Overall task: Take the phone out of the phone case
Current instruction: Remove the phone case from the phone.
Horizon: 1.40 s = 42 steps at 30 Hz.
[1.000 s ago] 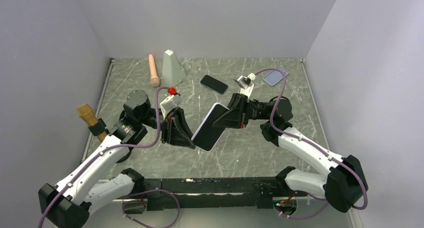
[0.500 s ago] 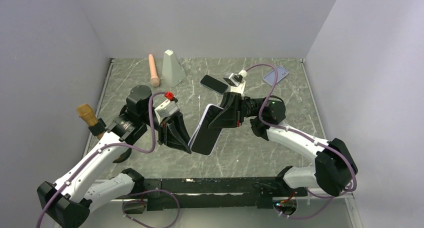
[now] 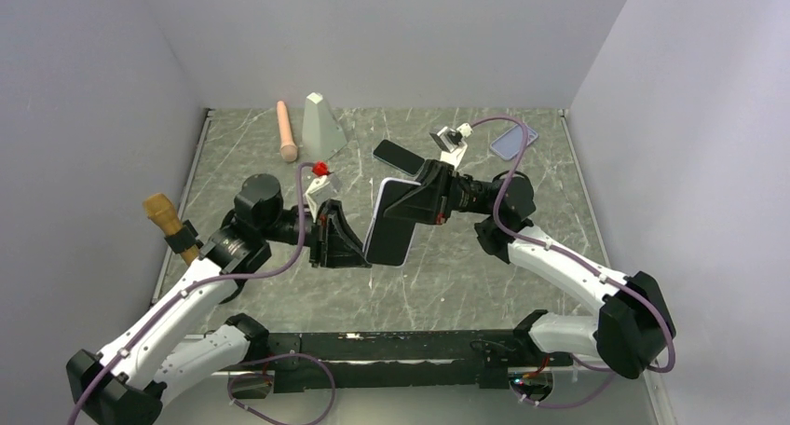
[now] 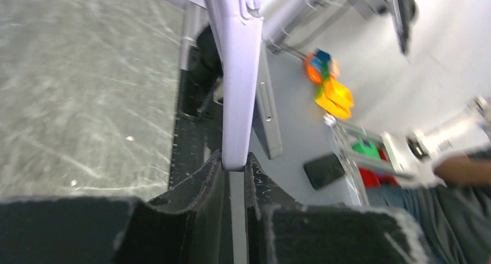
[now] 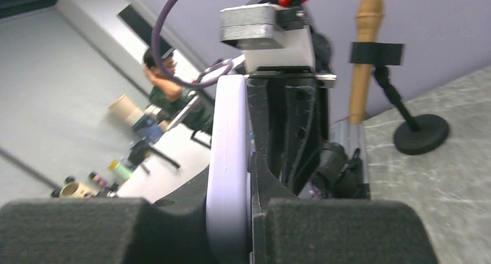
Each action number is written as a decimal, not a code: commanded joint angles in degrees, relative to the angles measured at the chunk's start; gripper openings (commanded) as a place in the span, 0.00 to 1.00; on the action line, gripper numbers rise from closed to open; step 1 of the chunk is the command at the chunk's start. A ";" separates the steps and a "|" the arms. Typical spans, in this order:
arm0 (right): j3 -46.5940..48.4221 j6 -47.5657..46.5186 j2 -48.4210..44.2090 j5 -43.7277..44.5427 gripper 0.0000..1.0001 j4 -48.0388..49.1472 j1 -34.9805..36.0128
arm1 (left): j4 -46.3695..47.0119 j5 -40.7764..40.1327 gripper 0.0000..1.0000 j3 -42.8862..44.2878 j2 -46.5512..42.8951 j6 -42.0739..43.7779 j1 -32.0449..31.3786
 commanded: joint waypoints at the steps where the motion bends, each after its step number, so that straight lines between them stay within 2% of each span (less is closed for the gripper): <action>1: 1.38 0.73 -5.89 7.65 0.00 -3.23 0.35 | 5.01 -33.25 0.20 -5.28 -3.55 -5.25 2.36; 6: -1.92 -0.09 -7.96 13.66 0.00 -6.78 -5.50 | 4.46 -36.94 0.57 -8.67 -10.10 -7.77 2.36; 8: -2.95 -1.49 -8.77 18.07 0.00 -10.92 -6.74 | 6.19 -36.39 0.68 -9.86 -11.69 -9.33 2.29; 11: -3.90 -3.76 -9.35 23.92 0.00 -13.63 -6.89 | 15.22 -34.27 0.73 -14.05 -12.62 -16.21 2.15; 16: -5.27 -1.54 -5.99 26.20 0.00 -5.44 -6.72 | 39.36 -31.54 0.75 -21.94 -9.97 -30.77 0.63; 18: -5.14 -1.08 -4.60 26.51 0.00 -4.52 -6.29 | 42.14 -32.07 0.75 -21.67 -8.94 -30.40 -1.11; 21: -5.33 -0.59 -3.29 27.18 0.00 -3.28 -5.72 | 39.85 -34.55 0.78 -20.09 -8.02 -27.02 -4.21; 25: -5.75 -0.76 -2.72 28.64 0.00 -2.54 -4.22 | 43.04 -37.20 0.76 -20.85 -6.42 -28.52 -5.49; 27: -6.43 -0.46 -2.55 29.42 0.00 -0.96 -3.63 | 45.29 -38.81 0.72 -21.67 -5.59 -29.64 -5.74; 32: -6.85 -0.70 -2.38 31.21 0.00 -0.51 -1.94 | 48.05 -38.70 0.49 -21.37 -2.36 -30.41 -6.10; 42: -7.31 -0.18 -1.35 33.53 0.00 2.18 -0.30 | 51.14 -38.61 0.29 -21.26 0.55 -30.44 -7.12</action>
